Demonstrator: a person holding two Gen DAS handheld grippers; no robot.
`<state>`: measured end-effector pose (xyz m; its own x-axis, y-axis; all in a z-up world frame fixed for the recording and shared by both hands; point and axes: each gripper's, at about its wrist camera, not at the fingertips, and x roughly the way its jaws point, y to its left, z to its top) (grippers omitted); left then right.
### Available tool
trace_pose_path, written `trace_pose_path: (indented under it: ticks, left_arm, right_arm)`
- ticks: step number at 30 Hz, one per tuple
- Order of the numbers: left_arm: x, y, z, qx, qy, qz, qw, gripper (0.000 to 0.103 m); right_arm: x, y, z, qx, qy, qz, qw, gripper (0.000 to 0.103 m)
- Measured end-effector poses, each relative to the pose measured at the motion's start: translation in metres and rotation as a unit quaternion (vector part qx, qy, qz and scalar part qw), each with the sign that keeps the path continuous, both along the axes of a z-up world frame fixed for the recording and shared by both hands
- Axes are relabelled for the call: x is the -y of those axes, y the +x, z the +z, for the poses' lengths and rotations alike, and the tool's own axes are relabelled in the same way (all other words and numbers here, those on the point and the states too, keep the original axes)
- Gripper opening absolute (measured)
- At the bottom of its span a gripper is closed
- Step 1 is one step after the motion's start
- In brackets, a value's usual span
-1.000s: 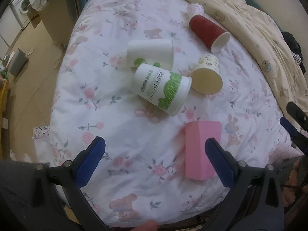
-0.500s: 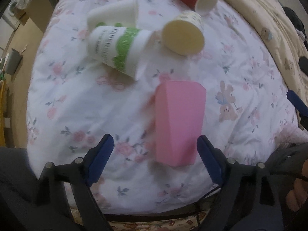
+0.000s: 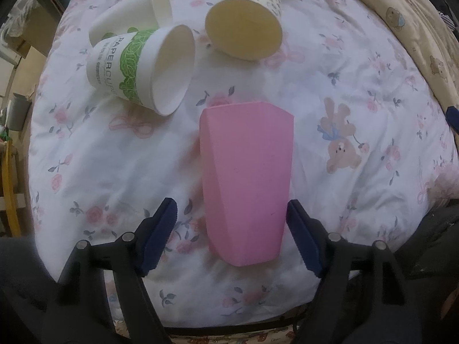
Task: Flip cup upside down
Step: 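Set the pink cup down and open the right gripper while the left gripper approaches it, then grasp the pink cup with the left gripper and lift it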
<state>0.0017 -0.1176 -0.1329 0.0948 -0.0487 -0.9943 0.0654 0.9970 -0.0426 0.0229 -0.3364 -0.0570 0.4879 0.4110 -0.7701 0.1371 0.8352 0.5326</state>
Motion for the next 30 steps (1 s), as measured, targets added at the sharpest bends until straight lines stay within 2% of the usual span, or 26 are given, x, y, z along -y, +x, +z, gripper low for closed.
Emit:
trace_pose_path:
  ticks: [3, 4, 8, 11, 17, 20, 24, 30]
  left_arm:
    - [0.004, -0.002, 0.0, 0.004, -0.014, -0.007, 0.9999, 0.054]
    - [0.005, -0.003, 0.001, 0.006, -0.015, -0.011, 0.9998, 0.053]
    - [0.008, -0.009, 0.015, 0.015, -0.039, -0.026, 0.9988, 0.052]
    - [0.0, -0.011, 0.033, 0.024, -0.043, -0.023, 0.9985, 0.052]
    - [-0.038, -0.004, 0.079, 0.074, -0.059, 0.001, 0.9955, 0.052]
    - [-0.061, 0.001, 0.093, 0.095, -0.065, 0.014, 0.9932, 0.052]
    - [-0.078, 0.006, 0.099, 0.123, -0.055, 0.013, 0.9908, 0.052]
    - [-0.094, 0.007, 0.089, 0.124, -0.076, 0.037, 0.9887, 0.052]
  right_arm:
    - [-0.002, 0.0, 0.0, 0.0, -0.004, 0.005, 1.0, 0.095]
    - [-0.003, 0.0, 0.001, 0.0, -0.005, 0.007, 1.0, 0.095]
    - [-0.005, 0.0, 0.001, 0.001, -0.012, 0.01, 1.0, 0.095]
    - [-0.008, 0.001, 0.002, 0.002, -0.016, 0.013, 1.0, 0.095]
    - [-0.014, -0.001, 0.006, 0.016, -0.029, 0.025, 0.999, 0.095]
    - [-0.021, -0.001, 0.009, 0.026, -0.042, 0.037, 0.998, 0.095]
    - [-0.033, 0.001, 0.015, 0.041, -0.05, 0.06, 0.996, 0.095]
    - [-0.054, 0.012, 0.038, 0.083, -0.063, 0.107, 0.989, 0.095]
